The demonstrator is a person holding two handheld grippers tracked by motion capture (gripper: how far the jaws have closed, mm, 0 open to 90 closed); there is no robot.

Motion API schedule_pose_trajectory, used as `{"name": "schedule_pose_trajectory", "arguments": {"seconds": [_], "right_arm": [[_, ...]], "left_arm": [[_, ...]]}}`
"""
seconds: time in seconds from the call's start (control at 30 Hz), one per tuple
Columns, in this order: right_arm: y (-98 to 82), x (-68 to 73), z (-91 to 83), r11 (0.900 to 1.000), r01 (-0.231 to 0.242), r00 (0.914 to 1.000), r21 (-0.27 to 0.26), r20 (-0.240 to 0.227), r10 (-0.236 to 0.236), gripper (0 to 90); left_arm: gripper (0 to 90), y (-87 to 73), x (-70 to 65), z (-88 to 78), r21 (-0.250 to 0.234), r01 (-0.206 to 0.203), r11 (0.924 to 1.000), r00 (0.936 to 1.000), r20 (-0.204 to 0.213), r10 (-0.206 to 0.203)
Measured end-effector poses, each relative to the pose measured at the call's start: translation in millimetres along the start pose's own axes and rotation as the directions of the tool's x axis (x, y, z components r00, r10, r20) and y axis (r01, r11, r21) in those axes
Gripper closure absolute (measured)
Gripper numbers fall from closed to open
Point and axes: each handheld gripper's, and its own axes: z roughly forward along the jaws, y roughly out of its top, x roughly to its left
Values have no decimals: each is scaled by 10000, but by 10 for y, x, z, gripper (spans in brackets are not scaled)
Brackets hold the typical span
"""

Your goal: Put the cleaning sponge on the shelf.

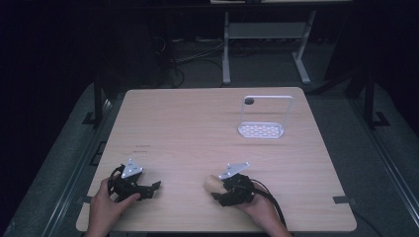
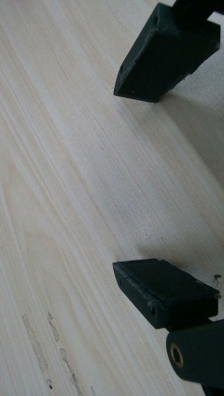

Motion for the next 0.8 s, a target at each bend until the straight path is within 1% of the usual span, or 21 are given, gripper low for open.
{"name": "schedule_pose_trajectory", "arguments": {"seconds": [0.23,0.8], "right_arm": [[3,-13,-32,9999,135,9999,-81,49,-134,414],[9,-96,-123,9995,60,9998,-305,214,-54,414]], "left_arm": [[129,0,0,0,0,0,10000,10000,0,0],[130,0,0,0,1,1,10000,10000,1,-1]]}}
